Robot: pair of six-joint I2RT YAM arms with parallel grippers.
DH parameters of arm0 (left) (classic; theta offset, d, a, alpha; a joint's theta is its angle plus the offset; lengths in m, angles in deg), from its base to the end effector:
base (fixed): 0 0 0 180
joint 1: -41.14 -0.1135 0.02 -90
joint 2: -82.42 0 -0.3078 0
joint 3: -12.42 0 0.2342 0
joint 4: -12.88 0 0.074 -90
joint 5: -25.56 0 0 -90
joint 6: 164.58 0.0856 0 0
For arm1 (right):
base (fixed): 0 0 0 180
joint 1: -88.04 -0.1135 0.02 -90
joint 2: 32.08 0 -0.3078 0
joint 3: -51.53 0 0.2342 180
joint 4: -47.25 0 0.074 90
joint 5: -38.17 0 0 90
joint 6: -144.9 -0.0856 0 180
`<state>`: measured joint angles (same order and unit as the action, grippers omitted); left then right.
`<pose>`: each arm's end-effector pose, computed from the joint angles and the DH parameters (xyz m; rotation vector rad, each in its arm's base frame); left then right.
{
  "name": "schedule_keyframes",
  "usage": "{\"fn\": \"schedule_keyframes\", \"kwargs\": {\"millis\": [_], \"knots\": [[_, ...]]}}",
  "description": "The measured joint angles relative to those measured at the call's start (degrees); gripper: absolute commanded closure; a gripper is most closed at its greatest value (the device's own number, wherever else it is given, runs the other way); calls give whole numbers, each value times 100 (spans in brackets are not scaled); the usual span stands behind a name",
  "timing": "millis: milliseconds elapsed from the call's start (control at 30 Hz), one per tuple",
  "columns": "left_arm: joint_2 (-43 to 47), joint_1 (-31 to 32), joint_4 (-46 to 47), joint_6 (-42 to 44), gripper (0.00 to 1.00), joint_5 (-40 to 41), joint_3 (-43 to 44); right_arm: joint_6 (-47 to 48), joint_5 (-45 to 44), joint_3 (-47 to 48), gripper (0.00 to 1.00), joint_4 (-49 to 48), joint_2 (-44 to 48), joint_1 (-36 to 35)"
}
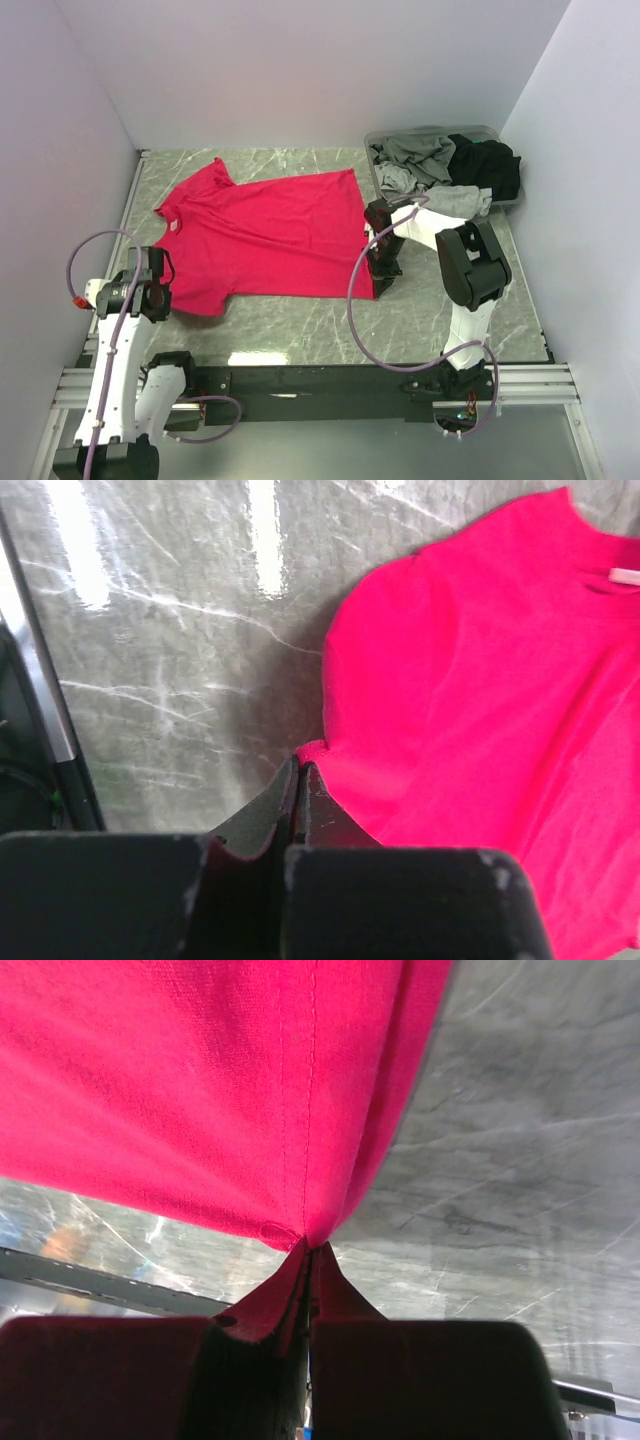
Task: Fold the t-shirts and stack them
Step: Fold the tshirt
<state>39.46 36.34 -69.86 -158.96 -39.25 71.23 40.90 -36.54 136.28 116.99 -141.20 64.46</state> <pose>0.0762 0.0430 0.2479 -1.8766 1.7374 0.1043 0.2869 0.1499 0.1515 0.2337 -2.9596 -0.3429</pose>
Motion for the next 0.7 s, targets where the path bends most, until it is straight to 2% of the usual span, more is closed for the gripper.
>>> {"fn": "schedule_keyframes", "kwargs": {"millis": [500, 700], "knots": [[498, 0, -807, -68, 100, 70, 492, -7, -70, -280, 100, 195, 131, -175], [201, 0, -756, 306, 100, 120, 719, -24, -118, -254, 100, 273, 153, -179]]}}
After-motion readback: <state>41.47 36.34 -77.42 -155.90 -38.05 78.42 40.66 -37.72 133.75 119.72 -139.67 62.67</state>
